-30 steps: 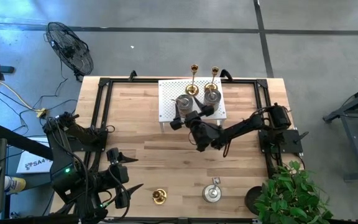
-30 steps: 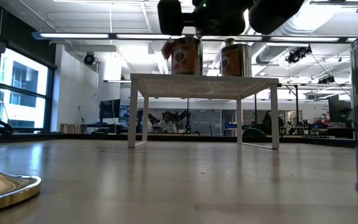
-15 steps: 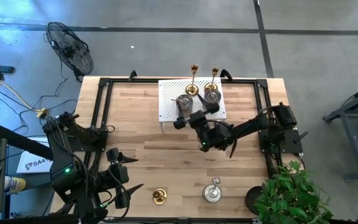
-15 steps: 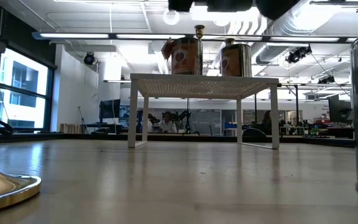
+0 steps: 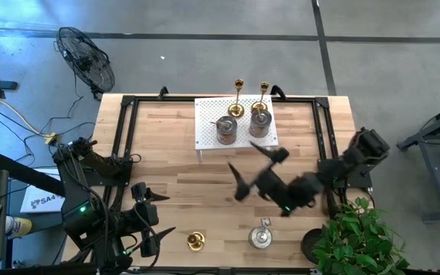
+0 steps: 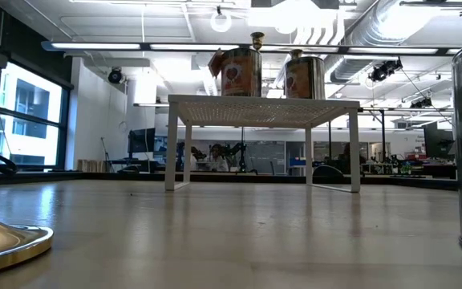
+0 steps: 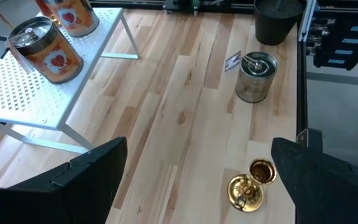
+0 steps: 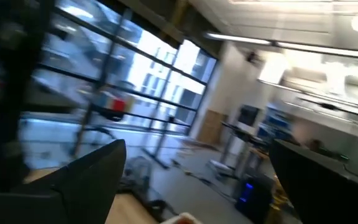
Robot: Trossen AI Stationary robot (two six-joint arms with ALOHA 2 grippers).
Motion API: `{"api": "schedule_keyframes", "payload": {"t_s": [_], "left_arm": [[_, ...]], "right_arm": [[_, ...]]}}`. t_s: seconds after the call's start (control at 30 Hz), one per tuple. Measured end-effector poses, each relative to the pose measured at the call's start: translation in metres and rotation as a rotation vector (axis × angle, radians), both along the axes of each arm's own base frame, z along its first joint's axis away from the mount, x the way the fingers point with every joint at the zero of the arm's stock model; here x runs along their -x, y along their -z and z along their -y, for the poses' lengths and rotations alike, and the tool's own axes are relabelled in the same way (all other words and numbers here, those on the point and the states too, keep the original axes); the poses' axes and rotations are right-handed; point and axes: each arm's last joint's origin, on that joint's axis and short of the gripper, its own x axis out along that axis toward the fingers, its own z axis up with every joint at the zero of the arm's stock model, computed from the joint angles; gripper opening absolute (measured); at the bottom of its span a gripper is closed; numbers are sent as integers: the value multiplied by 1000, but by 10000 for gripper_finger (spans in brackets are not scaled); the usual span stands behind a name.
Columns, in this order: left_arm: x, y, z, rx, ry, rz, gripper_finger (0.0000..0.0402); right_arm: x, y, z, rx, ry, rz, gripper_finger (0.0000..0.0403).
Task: Pick & Place candle stick holders
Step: Put the gold candle holder on the shelf
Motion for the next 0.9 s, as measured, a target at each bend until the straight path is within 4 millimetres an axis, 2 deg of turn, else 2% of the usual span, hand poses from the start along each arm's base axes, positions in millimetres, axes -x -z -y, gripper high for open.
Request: {"api": "schedule_keyframes", "payload": {"t_s": [0.2, 0.33, 0.43, 0.63, 0.77, 0.9], "left_arm": [[-1, 4, 2, -6, -1, -6, 392], [-8, 17, 8, 22, -2, -9, 392], [-16, 25, 16, 108, 14, -10, 392], [-24, 38, 36, 248, 170, -55, 392], [-28, 40, 46, 369, 239, -56, 392], [-30, 44, 50, 406, 255, -44, 392]], "right_arm": [[36, -8, -48, 0, -183, -44, 386], [57, -10, -70, -40, -250, -50, 385], [69, -9, -82, -56, -272, -68, 384], [79, -4, -94, -98, -273, -106, 384], [79, 3, -99, -113, -269, -135, 383], [77, 12, -102, -141, -272, -148, 382]]}}
